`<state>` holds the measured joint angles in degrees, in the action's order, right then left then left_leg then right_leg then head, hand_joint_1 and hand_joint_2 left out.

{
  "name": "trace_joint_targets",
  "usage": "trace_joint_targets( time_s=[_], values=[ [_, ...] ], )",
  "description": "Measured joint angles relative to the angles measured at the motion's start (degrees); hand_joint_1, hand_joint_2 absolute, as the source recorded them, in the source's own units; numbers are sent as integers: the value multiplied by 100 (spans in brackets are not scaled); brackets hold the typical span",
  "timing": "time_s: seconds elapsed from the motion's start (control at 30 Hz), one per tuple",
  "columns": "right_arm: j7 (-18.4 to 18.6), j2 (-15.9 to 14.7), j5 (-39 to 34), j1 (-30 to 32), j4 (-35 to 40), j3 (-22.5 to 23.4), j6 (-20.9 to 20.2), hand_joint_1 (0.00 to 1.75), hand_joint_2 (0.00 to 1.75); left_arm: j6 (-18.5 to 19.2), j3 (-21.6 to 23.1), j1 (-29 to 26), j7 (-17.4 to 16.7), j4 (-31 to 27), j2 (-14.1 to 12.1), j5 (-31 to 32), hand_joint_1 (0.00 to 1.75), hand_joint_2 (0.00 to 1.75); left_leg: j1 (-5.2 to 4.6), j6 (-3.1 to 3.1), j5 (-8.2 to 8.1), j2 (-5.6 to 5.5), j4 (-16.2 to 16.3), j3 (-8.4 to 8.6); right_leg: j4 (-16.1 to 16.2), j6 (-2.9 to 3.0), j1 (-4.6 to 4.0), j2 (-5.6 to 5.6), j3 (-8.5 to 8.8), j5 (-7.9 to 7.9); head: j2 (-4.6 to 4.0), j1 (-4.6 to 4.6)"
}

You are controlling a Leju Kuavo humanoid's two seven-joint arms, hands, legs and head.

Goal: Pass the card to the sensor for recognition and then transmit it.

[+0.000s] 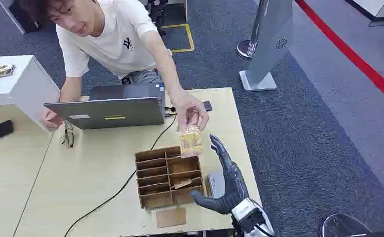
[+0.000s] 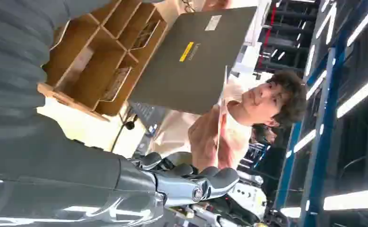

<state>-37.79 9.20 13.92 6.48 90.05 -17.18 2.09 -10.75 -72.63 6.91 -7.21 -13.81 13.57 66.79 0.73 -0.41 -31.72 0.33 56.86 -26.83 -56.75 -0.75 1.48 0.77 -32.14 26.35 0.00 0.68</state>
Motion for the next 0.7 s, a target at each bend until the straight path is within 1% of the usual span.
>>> trace_joint_targets(
  time_s=[0.03,0.07,0.17,0.2,0.37,0.4,0.43,0.47,0.5,0.7],
  values=[
    [-2,0,117,-13,4,-20,170,0,175,-2,0,3,-4,2,2,7,0,0,0,0,0,0,0,-1,0,0,0,0,0,0,0,0],
    [0,0,281,-32,7,-44,429,0,175,-7,0,6,-20,2,2,9,0,0,0,0,0,0,0,-1,0,0,0,0,0,0,0,0],
    [118,0,930,-160,7,-179,1390,0,175,-11,0,12,-50,2,2,46,0,0,0,0,0,2,0,0,0,0,0,-2,0,0,0,0],
    [160,0,1131,-207,7,-232,1641,0,175,-11,0,17,-55,2,2,61,0,0,0,0,0,1,0,0,0,0,0,-1,0,0,0,0],
    [546,2,2377,-495,-61,-546,3179,0,175,-15,2,30,-89,2,4,124,0,0,0,-1,1,0,0,1,-2,0,0,-1,0,-1,0,0],
    [625,2,2657,-543,-85,-590,3429,0,175,-15,2,31,-98,4,4,142,0,0,0,-1,1,0,0,1,-3,0,0,-1,0,-1,0,0],
    [676,17,2943,-576,-103,-603,3595,0,175,-15,4,31,-101,15,4,164,0,0,0,-1,1,0,0,1,-3,0,0,-1,0,0,0,0],
    [721,48,3199,-609,-118,-601,3686,0,175,-15,7,31,-101,20,4,177,0,0,1,-1,1,1,0,1,-4,0,0,-1,0,0,0,0],
    [743,72,3301,-632,-131,-603,3716,0,175,-15,7,33,-101,24,4,179,0,0,1,-1,1,0,0,1,-4,0,0,-1,0,0,0,0],
    [780,133,3373,-695,-205,-603,3747,0,175,-15,9,35,-101,35,7,181,0,0,0,-1,1,0,0,0,-3,0,0,-1,0,0,0,0]
  ],
)
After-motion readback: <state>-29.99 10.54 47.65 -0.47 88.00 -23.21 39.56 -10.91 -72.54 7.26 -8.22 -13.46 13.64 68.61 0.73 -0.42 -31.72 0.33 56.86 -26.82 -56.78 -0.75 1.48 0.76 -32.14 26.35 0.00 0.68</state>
